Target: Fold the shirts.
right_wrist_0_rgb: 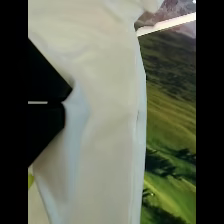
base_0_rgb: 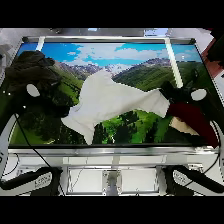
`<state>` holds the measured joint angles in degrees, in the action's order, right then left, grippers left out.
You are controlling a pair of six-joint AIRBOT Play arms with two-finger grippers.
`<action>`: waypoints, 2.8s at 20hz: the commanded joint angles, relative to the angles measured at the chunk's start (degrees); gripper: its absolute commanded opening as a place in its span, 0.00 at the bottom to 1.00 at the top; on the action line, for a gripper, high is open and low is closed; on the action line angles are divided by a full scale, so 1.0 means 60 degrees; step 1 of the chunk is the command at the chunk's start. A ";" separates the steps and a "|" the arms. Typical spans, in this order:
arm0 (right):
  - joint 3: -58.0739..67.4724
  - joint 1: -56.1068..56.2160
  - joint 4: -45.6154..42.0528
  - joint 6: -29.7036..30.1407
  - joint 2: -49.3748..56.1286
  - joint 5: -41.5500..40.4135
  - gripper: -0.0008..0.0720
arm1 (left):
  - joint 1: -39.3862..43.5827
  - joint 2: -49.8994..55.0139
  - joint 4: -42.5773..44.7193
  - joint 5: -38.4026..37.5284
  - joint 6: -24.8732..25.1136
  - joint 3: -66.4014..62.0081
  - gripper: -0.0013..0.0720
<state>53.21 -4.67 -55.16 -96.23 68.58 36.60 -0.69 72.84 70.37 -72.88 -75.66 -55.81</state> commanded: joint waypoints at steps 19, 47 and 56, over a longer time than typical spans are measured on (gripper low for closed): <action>0.1202 -0.2284 -0.3559 0.1730 -0.1694 0.6317 0.56 | -0.0321 -0.1785 0.0925 -0.0521 -0.0379 -0.0976 0.82; -0.0477 -0.2240 -0.1180 0.2830 -0.1851 0.6335 0.56 | -0.1610 -0.3734 -0.4299 0.2776 -0.0678 0.5829 0.80; -0.2626 -0.1111 0.0215 0.2714 -0.1847 0.4073 0.58 | -0.1606 -0.3734 -0.5158 0.3672 -0.0189 0.5829 0.04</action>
<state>43.86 -14.94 -57.84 -79.44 57.47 70.15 -10.33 50.48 40.23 -51.83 -77.93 -20.86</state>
